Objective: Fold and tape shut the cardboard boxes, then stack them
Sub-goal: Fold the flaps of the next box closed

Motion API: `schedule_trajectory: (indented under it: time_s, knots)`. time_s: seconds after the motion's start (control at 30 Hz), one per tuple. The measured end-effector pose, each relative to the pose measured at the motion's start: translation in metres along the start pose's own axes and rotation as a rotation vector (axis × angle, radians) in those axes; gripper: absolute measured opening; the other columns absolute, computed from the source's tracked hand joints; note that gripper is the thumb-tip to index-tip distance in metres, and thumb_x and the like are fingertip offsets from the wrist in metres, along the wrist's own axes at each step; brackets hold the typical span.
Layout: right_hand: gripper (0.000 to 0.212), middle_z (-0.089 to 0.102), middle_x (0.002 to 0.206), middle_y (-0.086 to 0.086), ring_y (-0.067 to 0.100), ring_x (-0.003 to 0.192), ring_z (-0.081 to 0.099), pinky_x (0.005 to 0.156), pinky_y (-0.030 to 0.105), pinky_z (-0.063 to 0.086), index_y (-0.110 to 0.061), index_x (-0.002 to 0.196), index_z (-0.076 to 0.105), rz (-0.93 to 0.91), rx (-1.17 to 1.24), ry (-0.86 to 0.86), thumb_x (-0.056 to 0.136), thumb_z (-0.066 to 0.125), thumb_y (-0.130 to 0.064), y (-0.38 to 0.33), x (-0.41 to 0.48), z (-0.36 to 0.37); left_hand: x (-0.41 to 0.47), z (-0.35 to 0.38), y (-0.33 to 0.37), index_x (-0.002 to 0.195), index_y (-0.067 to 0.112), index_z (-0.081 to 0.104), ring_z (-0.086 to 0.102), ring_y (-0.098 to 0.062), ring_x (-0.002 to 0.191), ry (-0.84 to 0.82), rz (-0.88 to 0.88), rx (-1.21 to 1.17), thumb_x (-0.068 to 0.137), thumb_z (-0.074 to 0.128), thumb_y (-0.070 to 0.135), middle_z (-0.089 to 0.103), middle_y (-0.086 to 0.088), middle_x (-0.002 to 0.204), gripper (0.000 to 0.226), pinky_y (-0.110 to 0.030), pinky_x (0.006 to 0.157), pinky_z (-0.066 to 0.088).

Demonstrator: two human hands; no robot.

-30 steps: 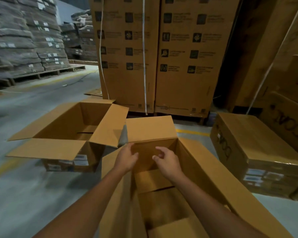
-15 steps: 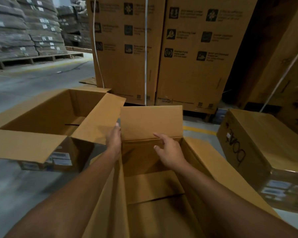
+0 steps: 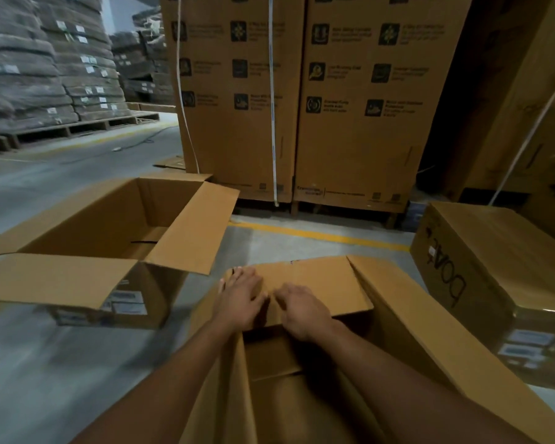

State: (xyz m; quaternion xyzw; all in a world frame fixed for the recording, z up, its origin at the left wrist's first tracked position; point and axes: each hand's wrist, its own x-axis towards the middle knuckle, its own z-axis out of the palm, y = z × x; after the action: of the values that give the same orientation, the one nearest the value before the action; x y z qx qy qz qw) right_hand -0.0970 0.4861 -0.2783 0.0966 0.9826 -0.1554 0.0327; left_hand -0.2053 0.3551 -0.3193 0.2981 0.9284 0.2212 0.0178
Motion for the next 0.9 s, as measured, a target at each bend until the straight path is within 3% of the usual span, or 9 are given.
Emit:
schedule_trajectory:
  time_s: [0.07, 0.17, 0.27, 0.37, 0.43, 0.53, 0.7, 0.8, 0.9]
  knots:
    - [0.062, 0.016, 0.165, 0.009, 0.036, 0.152, 0.013, 0.119, 0.049, 0.028, -0.027, 0.154, 0.032, 0.016, -0.009, -0.085, 0.097, 0.056, -0.021, 0.001, 0.004, 0.018, -0.001, 0.0, -0.001, 0.154, 0.024, 0.033, 0.0, -0.018, 0.154, -0.027, 0.013, 0.085, 0.105, 0.041, 0.041, 0.01, 0.008, 0.167, 0.053, -0.047, 0.123, 0.002]
    - [0.076, -0.008, 0.168, 0.007, 0.034, 0.154, -0.005, 0.122, 0.05, 0.019, -0.029, 0.16, 0.016, 0.059, -0.002, -0.119, 0.097, 0.059, -0.024, 0.002, 0.006, 0.034, -0.001, 0.001, 0.007, 0.155, 0.022, 0.029, -0.003, -0.022, 0.154, -0.053, 0.003, 0.163, 0.105, 0.041, 0.035, 0.005, 0.007, 0.167, 0.054, -0.05, 0.123, 0.002]
    - [0.068, 0.001, 0.168, 0.011, 0.039, 0.153, -0.002, 0.122, 0.05, 0.015, -0.028, 0.158, 0.023, 0.064, 0.081, -0.139, 0.099, 0.055, -0.027, -0.007, 0.005, 0.036, -0.01, -0.001, 0.01, 0.149, 0.021, 0.039, -0.003, -0.025, 0.154, -0.02, -0.023, 0.102, 0.105, 0.04, 0.031, 0.01, 0.003, 0.167, 0.045, -0.051, 0.123, 0.004]
    - [0.046, 0.039, 0.151, 0.014, 0.039, 0.143, 0.03, 0.116, 0.048, 0.031, -0.021, 0.143, 0.047, 0.029, 0.136, -0.064, 0.098, 0.05, -0.026, -0.022, -0.009, 0.027, -0.029, 0.0, 0.012, 0.149, 0.019, 0.036, -0.009, -0.029, 0.153, -0.045, -0.039, 0.052, 0.105, 0.04, 0.029, 0.007, -0.003, 0.167, 0.046, -0.054, 0.122, 0.005]
    - [0.041, 0.049, 0.14, 0.011, 0.032, 0.134, 0.041, 0.113, 0.044, 0.035, -0.016, 0.135, 0.054, -0.002, 0.118, -0.058, 0.094, 0.055, -0.019, -0.032, -0.025, 0.02, -0.05, -0.001, 0.018, 0.155, 0.019, 0.025, -0.014, -0.029, 0.153, -0.11, -0.031, 0.035, 0.105, 0.04, 0.03, -0.001, -0.002, 0.168, 0.053, -0.055, 0.122, 0.001]
    - [0.051, 0.044, 0.151, 0.011, 0.031, 0.143, 0.033, 0.12, 0.042, 0.028, -0.015, 0.14, 0.052, -0.027, 0.094, -0.109, 0.089, 0.059, -0.019, -0.047, -0.052, 0.017, -0.088, -0.008, 0.027, 0.16, 0.019, 0.009, -0.02, -0.028, 0.151, -0.188, -0.027, 0.008, 0.105, 0.042, 0.031, -0.012, -0.002, 0.167, 0.065, -0.054, 0.122, -0.004]
    - [0.042, 0.044, 0.152, 0.017, 0.025, 0.149, 0.028, 0.123, 0.033, 0.011, -0.013, 0.133, 0.06, 0.004, 0.084, -0.126, 0.093, 0.049, -0.017, -0.07, -0.136, 0.036, -0.175, -0.01, 0.038, 0.16, 0.025, -0.004, -0.023, -0.029, 0.15, -0.256, -0.108, -0.119, 0.106, 0.037, 0.031, -0.029, -0.001, 0.161, 0.068, -0.057, 0.12, -0.001]
    - [0.045, 0.033, 0.16, 0.011, 0.024, 0.152, 0.021, 0.123, 0.035, 0.015, -0.015, 0.142, 0.052, 0.035, 0.04, -0.062, 0.098, 0.046, -0.017, -0.082, -0.189, 0.043, -0.228, -0.008, 0.048, 0.158, 0.032, -0.008, -0.02, -0.029, 0.151, -0.291, -0.155, -0.246, 0.107, 0.035, 0.039, -0.029, -0.002, 0.162, 0.067, -0.056, 0.119, -0.002]
    - [0.047, 0.025, 0.164, 0.01, 0.023, 0.154, 0.012, 0.124, 0.042, 0.019, -0.018, 0.146, 0.049, 0.078, 0.002, -0.021, 0.099, 0.044, -0.02, -0.091, -0.231, 0.047, -0.269, -0.003, 0.056, 0.159, 0.023, -0.008, -0.012, -0.029, 0.153, -0.275, -0.232, -0.332, 0.105, 0.034, 0.05, -0.018, -0.001, 0.165, 0.074, -0.054, 0.121, 0.005]
